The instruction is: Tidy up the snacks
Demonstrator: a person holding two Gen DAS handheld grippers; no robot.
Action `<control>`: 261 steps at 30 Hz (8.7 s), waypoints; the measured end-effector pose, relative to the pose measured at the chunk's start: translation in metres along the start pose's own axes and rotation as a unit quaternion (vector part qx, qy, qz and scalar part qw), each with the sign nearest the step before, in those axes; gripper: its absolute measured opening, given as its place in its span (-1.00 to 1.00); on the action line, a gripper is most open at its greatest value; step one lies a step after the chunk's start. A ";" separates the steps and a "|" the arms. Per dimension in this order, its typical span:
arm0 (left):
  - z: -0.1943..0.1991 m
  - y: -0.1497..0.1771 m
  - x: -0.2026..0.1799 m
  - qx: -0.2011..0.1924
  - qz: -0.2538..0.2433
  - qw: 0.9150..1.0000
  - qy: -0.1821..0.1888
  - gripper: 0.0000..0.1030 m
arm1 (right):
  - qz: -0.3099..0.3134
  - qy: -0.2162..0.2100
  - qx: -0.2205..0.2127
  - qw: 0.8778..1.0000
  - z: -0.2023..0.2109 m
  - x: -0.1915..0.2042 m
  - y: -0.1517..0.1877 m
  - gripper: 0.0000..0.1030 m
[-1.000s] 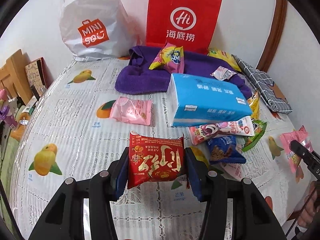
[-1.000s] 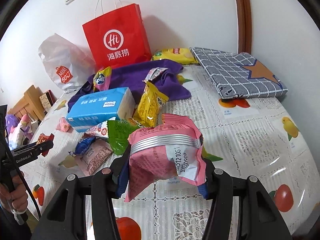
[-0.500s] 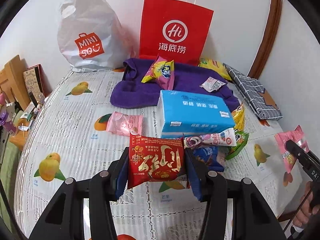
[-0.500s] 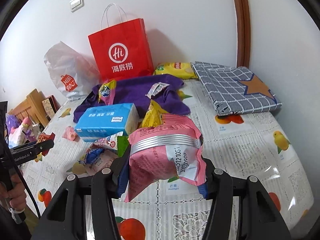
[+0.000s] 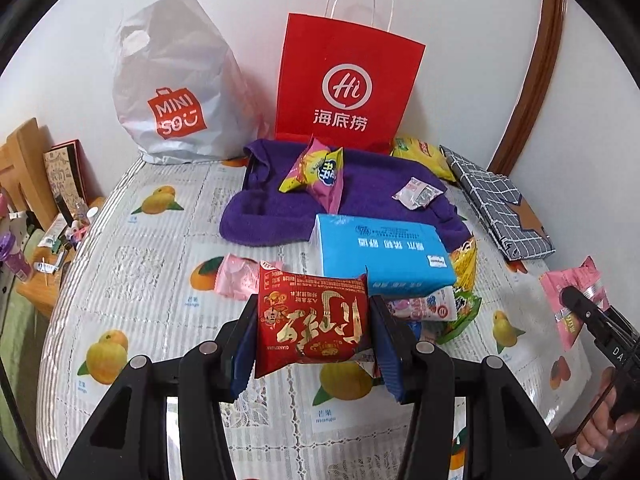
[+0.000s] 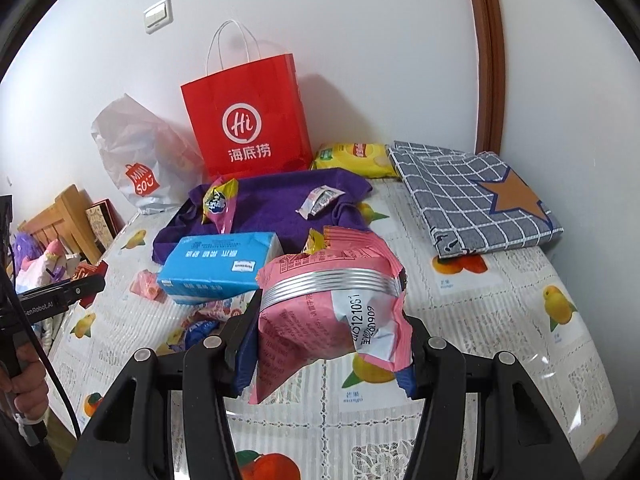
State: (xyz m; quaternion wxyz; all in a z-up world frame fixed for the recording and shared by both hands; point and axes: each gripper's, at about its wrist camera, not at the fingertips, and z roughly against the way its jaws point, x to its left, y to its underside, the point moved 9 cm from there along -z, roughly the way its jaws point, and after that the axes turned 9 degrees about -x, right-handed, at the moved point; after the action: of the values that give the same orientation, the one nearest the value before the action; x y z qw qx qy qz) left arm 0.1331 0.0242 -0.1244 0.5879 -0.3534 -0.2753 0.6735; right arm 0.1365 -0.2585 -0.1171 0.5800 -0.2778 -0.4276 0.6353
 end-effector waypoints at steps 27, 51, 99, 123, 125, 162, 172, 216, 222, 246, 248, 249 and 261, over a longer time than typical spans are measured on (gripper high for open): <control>-0.026 -0.042 0.004 -0.001 0.003 1.000 0.004 -0.04 | 0.013 -0.006 0.005 1.000 -0.042 0.014 -0.036 0.06; -0.037 -0.060 0.010 -0.005 0.000 1.000 0.005 -0.04 | 0.023 -0.011 0.007 1.000 -0.068 0.032 -0.054 0.07; -0.124 -0.155 0.020 -0.018 -0.023 0.999 -0.020 -0.04 | 0.032 -0.029 -0.008 0.999 -0.193 0.065 -0.135 0.06; -0.209 -0.124 0.030 0.074 -0.008 0.997 -0.032 -0.04 | 0.065 -0.047 0.108 0.991 -0.286 0.068 -0.081 0.06; -0.212 -0.122 0.032 0.079 -0.006 0.996 -0.040 -0.04 | 0.064 -0.054 0.120 0.989 -0.289 0.070 -0.076 0.06; -0.225 -0.100 0.025 0.130 -0.017 0.991 -0.036 -0.02 | 0.060 -0.038 0.168 0.983 -0.306 0.074 -0.056 0.25; -0.211 -0.111 0.013 0.120 -0.020 0.993 -0.008 0.23 | 0.046 -0.041 0.125 0.990 -0.282 0.073 -0.085 0.44; -0.052 -0.097 0.032 0.014 -0.016 1.000 0.003 0.46 | -0.044 0.066 0.086 0.993 -0.087 -0.013 -0.031 0.40; -0.049 -0.068 0.048 0.030 0.007 1.000 -0.006 0.46 | -0.045 0.035 0.106 0.993 -0.105 -0.001 -0.003 0.23; -0.071 -0.003 0.076 0.098 0.051 0.992 -0.053 0.46 | -0.032 -0.041 0.162 0.985 -0.197 0.012 0.039 0.05; -0.077 0.001 0.075 0.106 0.058 0.991 -0.049 0.46 | -0.026 -0.046 0.162 0.985 -0.198 0.012 0.038 0.05; -0.079 0.003 0.076 0.109 0.060 0.991 -0.050 0.46 | -0.032 -0.050 0.160 0.985 -0.197 0.011 0.037 0.05; -0.124 0.007 0.074 0.125 0.022 0.991 -0.053 0.46 | -0.045 -0.040 0.117 0.991 -0.156 -0.015 0.012 0.05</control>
State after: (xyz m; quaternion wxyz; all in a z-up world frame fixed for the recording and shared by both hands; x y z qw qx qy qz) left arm 0.2238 0.0902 -0.2153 0.5972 -0.2470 -0.2123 0.7330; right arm 0.2657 -0.2383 -0.2052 0.6193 -0.1629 -0.3853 0.6645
